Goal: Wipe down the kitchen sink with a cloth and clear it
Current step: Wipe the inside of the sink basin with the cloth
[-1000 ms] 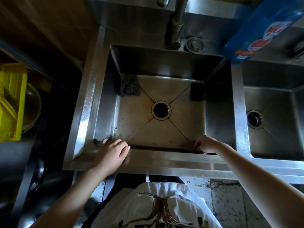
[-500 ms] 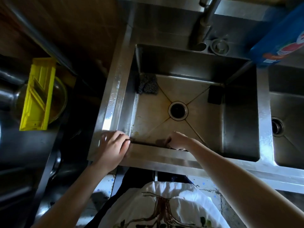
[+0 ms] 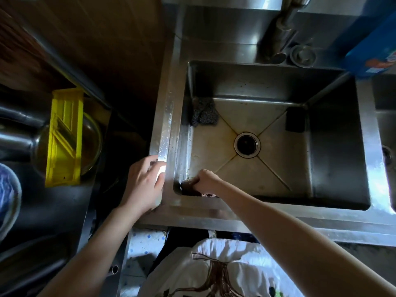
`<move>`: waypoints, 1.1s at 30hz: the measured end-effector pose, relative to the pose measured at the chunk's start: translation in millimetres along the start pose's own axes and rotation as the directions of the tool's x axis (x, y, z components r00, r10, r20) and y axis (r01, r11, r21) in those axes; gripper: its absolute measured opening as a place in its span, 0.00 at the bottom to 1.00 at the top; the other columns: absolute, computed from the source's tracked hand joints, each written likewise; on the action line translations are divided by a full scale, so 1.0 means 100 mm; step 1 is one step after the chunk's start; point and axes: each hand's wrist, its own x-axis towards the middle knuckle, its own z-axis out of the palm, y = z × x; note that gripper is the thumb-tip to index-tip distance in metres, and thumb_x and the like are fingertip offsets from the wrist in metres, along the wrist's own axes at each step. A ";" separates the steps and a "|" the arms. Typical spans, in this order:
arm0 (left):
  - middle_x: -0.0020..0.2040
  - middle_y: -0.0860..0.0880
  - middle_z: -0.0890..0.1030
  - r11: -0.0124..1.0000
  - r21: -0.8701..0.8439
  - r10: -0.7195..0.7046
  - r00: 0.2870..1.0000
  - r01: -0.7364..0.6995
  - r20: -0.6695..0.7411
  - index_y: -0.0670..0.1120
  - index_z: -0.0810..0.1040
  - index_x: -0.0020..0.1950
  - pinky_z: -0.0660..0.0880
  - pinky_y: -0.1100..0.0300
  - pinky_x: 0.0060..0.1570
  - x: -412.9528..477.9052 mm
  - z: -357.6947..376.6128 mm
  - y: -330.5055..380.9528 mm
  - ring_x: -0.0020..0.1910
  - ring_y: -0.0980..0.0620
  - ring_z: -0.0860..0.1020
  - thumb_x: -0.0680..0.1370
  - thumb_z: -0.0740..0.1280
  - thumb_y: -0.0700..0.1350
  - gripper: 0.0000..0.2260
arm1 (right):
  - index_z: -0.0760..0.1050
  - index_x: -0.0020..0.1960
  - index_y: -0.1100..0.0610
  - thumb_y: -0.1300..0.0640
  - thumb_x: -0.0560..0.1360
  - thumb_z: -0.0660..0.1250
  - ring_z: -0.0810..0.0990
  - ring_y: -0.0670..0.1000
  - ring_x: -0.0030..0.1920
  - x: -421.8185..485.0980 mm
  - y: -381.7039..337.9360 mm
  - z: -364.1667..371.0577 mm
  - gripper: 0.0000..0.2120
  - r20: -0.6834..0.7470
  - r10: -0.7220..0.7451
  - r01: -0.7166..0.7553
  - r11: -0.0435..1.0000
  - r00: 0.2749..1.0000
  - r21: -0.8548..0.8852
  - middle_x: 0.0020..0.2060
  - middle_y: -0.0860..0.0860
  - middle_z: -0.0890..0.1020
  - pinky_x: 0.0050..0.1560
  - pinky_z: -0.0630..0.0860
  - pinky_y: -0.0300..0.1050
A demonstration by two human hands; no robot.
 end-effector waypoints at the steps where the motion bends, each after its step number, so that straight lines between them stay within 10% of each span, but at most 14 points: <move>1: 0.58 0.41 0.76 1.000 0.014 0.005 1.000 -0.005 0.009 0.40 0.79 0.53 0.70 0.48 0.57 0.06 -0.03 -0.02 0.54 0.39 0.75 0.73 0.68 0.36 0.10 | 0.81 0.49 0.54 0.58 0.74 0.65 0.75 0.49 0.45 0.02 -0.02 0.02 0.07 -0.014 0.015 -0.014 0.997 1.000 0.077 0.43 0.50 0.78 0.49 0.73 0.43; 13: 0.58 0.41 0.76 0.992 0.018 0.126 0.991 -0.127 0.037 0.39 0.78 0.56 0.68 0.50 0.59 0.66 -0.17 -0.14 0.54 0.42 0.76 0.74 0.67 0.36 0.11 | 0.77 0.39 0.62 0.63 0.72 0.65 0.76 0.52 0.36 0.42 -0.36 0.27 0.05 -0.171 0.462 -0.245 0.708 0.870 0.663 0.30 0.54 0.75 0.35 0.70 0.40; 19: 0.64 0.40 0.72 0.989 -0.010 0.150 0.987 -0.150 0.062 0.41 0.76 0.59 0.69 0.43 0.63 0.94 -0.12 -0.21 0.61 0.40 0.72 0.74 0.66 0.37 0.13 | 0.80 0.34 0.62 0.66 0.71 0.67 0.74 0.49 0.27 0.55 -0.48 0.03 0.08 -0.255 0.485 -0.085 0.574 0.836 0.815 0.27 0.53 0.76 0.25 0.69 0.35; 24: 0.67 0.42 0.70 0.984 -0.009 0.178 0.984 -0.178 0.031 0.44 0.75 0.61 0.64 0.50 0.66 1.17 -0.11 -0.25 0.64 0.43 0.69 0.75 0.66 0.39 0.15 | 0.81 0.51 0.65 0.64 0.74 0.68 0.82 0.58 0.45 0.75 -0.81 -0.58 0.07 -0.324 0.478 0.128 0.398 0.816 0.908 0.44 0.60 0.82 0.47 0.81 0.52; 28: 0.65 0.41 0.72 0.975 0.031 0.221 0.975 -0.221 -0.001 0.44 0.75 0.61 0.65 0.48 0.64 1.34 -0.15 -0.27 0.63 0.41 0.71 0.74 0.66 0.39 0.15 | 0.80 0.49 0.65 0.67 0.75 0.64 0.77 0.58 0.34 0.86 -1.03 -1.01 0.07 -0.438 0.383 0.301 0.368 0.814 0.880 0.39 0.60 0.80 0.26 0.70 0.46; 33: 0.63 0.41 0.74 0.965 0.069 0.255 0.967 -0.254 -0.008 0.43 0.76 0.60 0.67 0.47 0.62 1.49 -0.13 -0.25 0.61 0.41 0.73 0.74 0.67 0.40 0.14 | 0.79 0.50 0.62 0.66 0.74 0.68 0.80 0.60 0.40 0.98 -0.89 -0.96 0.06 -0.387 0.416 0.255 0.339 0.823 0.905 0.42 0.62 0.81 0.34 0.74 0.51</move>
